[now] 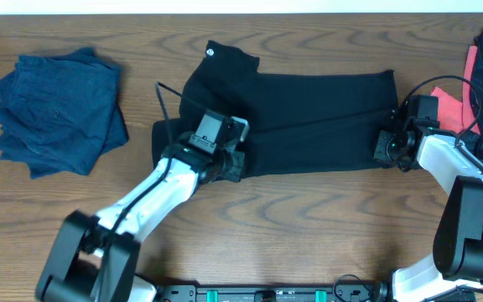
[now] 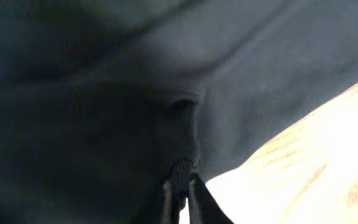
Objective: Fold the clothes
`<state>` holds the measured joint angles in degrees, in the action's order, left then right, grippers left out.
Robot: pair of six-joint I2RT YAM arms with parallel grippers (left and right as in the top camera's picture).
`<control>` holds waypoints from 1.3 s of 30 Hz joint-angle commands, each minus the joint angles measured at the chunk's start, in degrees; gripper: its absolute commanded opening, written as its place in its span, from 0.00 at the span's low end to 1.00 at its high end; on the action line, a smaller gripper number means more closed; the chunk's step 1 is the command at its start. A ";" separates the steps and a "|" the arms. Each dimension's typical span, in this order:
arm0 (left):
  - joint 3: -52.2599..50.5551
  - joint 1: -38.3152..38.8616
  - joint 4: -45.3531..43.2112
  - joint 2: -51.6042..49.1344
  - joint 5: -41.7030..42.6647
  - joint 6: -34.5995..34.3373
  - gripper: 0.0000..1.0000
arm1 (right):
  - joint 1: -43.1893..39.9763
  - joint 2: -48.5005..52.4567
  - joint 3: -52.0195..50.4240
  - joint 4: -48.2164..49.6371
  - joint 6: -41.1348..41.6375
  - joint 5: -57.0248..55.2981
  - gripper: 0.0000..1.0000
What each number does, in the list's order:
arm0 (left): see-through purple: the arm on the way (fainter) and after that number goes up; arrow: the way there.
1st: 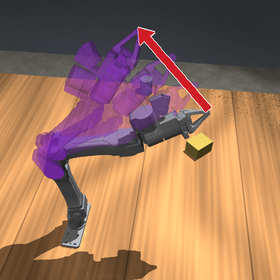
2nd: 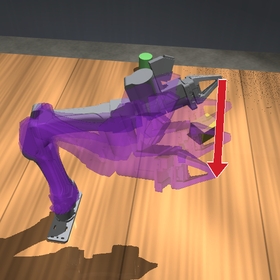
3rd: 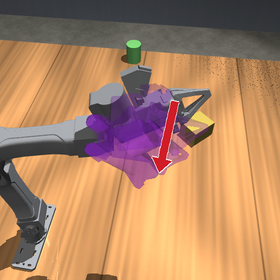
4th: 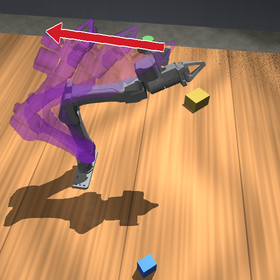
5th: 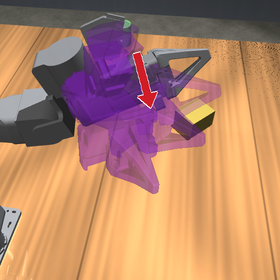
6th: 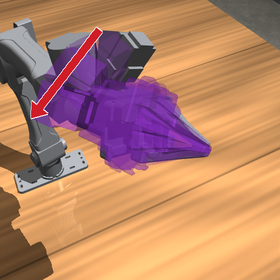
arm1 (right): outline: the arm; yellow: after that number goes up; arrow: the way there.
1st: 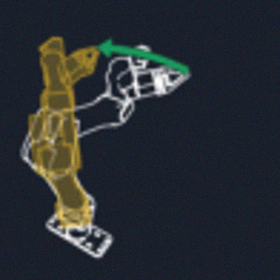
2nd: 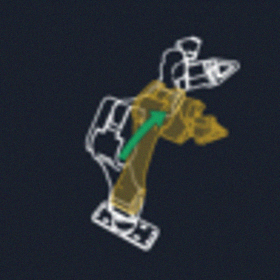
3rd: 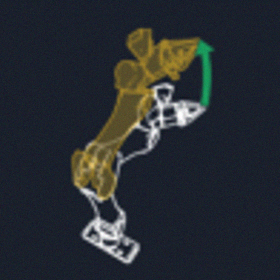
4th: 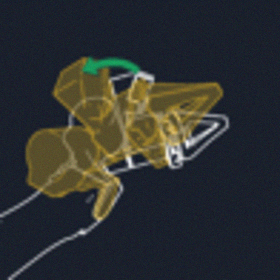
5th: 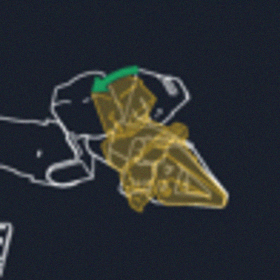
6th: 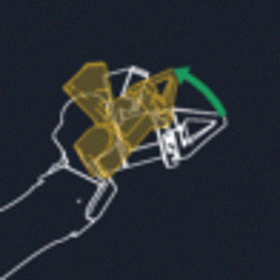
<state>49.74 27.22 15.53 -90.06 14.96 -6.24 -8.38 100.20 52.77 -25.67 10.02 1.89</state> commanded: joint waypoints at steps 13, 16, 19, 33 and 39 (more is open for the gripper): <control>0.55 0.07 -18.82 1.31 -13.05 0.00 0.07 | 0.52 0.22 -1.46 -1.38 -0.02 -0.37 0.24; 0.55 0.07 -24.55 0.83 -14.36 -0.02 0.74 | 0.52 0.22 -1.46 -1.73 -0.02 -0.37 0.23; 0.55 0.09 -23.82 0.85 -14.12 -0.02 0.85 | 0.52 0.22 -1.46 -1.99 -0.04 -0.39 0.23; 0.39 -5.22 0.85 0.00 -14.62 -2.91 0.86 | 0.52 0.22 -1.46 -1.99 -0.48 -0.39 0.23; 0.39 -11.28 0.11 -1.66 -14.56 -4.66 0.86 | 0.52 0.22 -1.46 -3.30 -0.48 -0.39 0.19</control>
<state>49.84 18.24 15.68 -90.30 1.08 -9.04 -8.38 99.98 52.75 -27.38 9.78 1.78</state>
